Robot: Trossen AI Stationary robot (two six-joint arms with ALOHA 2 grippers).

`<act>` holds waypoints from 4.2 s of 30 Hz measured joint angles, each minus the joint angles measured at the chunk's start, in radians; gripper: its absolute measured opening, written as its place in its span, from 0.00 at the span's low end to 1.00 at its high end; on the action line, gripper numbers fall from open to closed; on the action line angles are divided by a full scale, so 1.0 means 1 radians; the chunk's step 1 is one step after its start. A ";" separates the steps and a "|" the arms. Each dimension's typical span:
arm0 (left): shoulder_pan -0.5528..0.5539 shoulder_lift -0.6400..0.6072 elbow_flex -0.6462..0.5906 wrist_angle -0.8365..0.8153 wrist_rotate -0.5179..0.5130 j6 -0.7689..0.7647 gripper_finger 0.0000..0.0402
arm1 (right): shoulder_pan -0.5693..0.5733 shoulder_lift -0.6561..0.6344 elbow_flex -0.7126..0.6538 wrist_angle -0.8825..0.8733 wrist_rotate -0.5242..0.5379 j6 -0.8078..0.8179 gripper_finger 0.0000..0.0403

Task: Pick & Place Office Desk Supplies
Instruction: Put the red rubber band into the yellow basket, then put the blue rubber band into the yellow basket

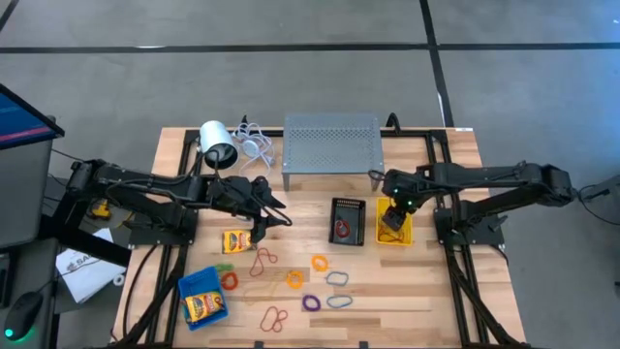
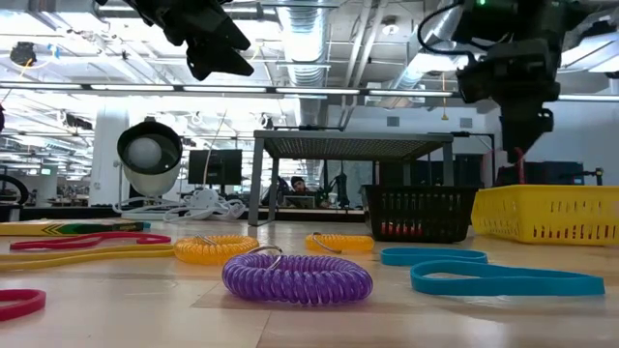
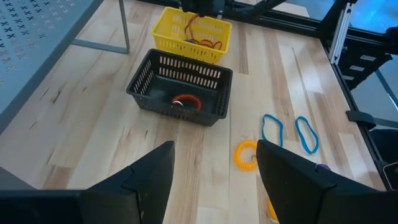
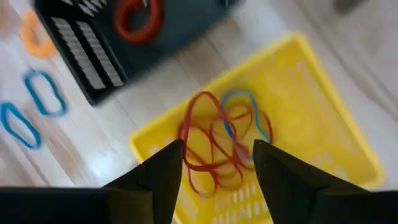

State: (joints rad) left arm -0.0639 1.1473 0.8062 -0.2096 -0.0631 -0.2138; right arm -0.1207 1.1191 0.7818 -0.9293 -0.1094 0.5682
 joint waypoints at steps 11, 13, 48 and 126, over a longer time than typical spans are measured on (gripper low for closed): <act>0.000 0.000 0.000 -0.020 0.000 0.000 0.56 | -0.001 0.032 -0.001 -0.046 0.021 0.003 0.57; 0.000 0.000 0.000 -0.032 0.000 -0.003 0.56 | -0.008 0.025 -0.004 -0.059 0.019 0.002 0.57; 0.000 0.000 0.000 -0.053 0.000 -0.002 0.56 | -0.082 0.014 -0.147 0.170 -0.353 0.065 0.56; -0.048 0.117 0.263 -0.434 0.077 -0.005 0.56 | 0.393 0.109 0.003 0.601 0.002 -0.106 0.27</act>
State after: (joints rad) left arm -0.1114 1.2643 1.0688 -0.6440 0.0140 -0.2184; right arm 0.2725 1.2281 0.7846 -0.3279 -0.1070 0.4625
